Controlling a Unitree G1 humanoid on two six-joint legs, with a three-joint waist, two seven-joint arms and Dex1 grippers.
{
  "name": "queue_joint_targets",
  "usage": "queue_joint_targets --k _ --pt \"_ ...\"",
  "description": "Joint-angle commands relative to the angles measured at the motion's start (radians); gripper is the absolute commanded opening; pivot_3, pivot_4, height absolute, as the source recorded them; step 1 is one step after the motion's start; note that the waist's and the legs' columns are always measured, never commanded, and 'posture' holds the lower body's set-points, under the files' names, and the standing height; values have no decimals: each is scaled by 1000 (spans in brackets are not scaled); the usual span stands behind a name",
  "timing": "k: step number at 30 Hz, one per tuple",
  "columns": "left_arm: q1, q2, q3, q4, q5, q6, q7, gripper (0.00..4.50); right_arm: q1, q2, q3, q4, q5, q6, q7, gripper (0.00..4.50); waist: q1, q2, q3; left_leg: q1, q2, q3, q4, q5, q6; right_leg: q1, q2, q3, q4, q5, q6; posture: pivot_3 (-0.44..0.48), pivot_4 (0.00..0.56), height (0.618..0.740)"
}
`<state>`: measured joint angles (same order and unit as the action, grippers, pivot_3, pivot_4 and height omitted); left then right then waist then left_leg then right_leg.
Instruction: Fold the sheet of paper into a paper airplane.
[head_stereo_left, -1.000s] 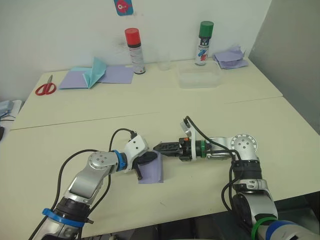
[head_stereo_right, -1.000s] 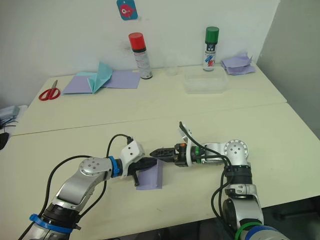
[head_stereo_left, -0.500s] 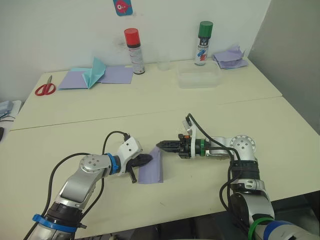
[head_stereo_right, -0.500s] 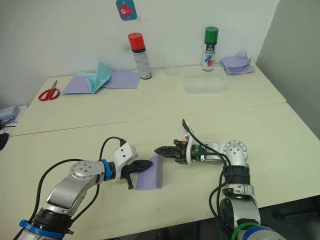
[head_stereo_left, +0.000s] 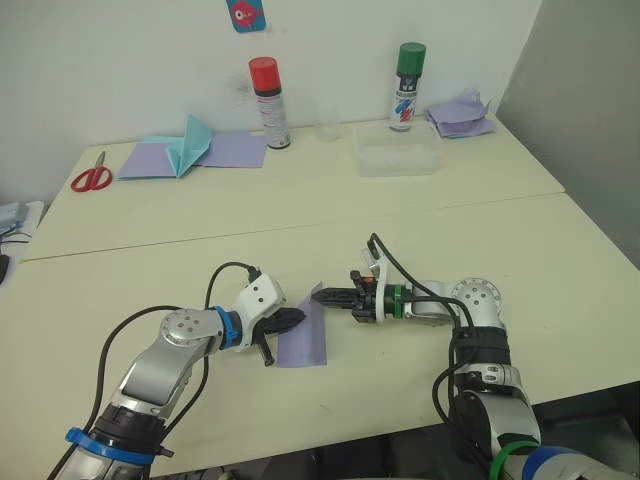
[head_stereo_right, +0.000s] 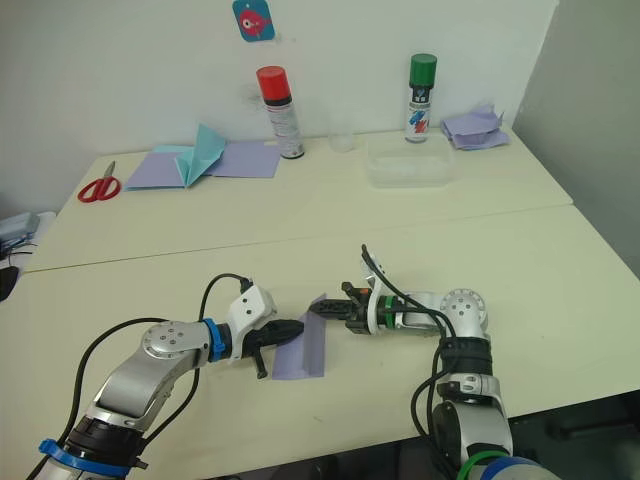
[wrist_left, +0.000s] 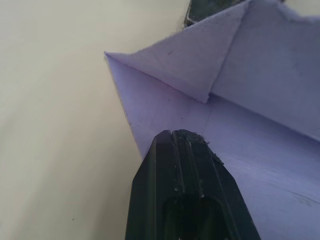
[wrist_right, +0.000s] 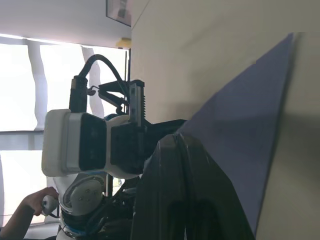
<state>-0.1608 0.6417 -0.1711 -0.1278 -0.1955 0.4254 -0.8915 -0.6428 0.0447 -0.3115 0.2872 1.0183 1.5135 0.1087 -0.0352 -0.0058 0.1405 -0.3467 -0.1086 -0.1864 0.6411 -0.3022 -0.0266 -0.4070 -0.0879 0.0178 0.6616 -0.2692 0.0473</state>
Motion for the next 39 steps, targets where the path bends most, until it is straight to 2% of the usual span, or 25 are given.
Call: queue_joint_targets --k 1,3,6,9,12,20,32,39 --pt "36 13 -48 69 43 52 3 0 -2 5 14 -41 -11 -9 25 39 0 0 0 0 0 0 0 0 0 0 0 0 0 0 0 0 150 740" --pt "37 14 -48 68 43 51 3 0 18 -24 78 -85 -40 -23 68 39 0 0 0 0 0 0 0 0 0 0 0 0 0 0 0 0 150 740" --pt "36 17 -48 68 43 50 2 0 64 -112 274 -209 -110 -112 207 39 2 0 0 0 0 0 0 0 0 0 0 0 0 0 0 0 150 740" --pt "35 19 -48 70 43 48 0 0 99 -231 519 -332 -268 -358 401 39 1 0 0 0 0 1 0 0 0 0 0 0 -1 -1 1 0 150 740" --pt "35 21 -46 71 42 49 1 0 106 -285 637 -360 -377 -542 521 39 1 0 0 0 0 0 0 0 0 1 0 -1 -1 -3 5 0 150 740" --pt "32 32 -38 74 40 51 -4 0 112 -288 708 -313 -505 -734 642 39 3 0 0 0 0 0 1 0 -1 1 0 -1 -1 0 1 0 150 740" --pt "48 89 7 61 32 66 -9 0 92 -275 831 -155 -745 -927 722 39 0 0 0 1 1 0 0 1 -5 0 1 -1 -1 0 1 0 150 740" --pt "50 124 131 0 -38 117 12 0 87 -265 836 -126 -805 -933 742 39 -1 0 0 2 2 0 0 1 -5 0 2 -1 -1 0 1 0 150 740"
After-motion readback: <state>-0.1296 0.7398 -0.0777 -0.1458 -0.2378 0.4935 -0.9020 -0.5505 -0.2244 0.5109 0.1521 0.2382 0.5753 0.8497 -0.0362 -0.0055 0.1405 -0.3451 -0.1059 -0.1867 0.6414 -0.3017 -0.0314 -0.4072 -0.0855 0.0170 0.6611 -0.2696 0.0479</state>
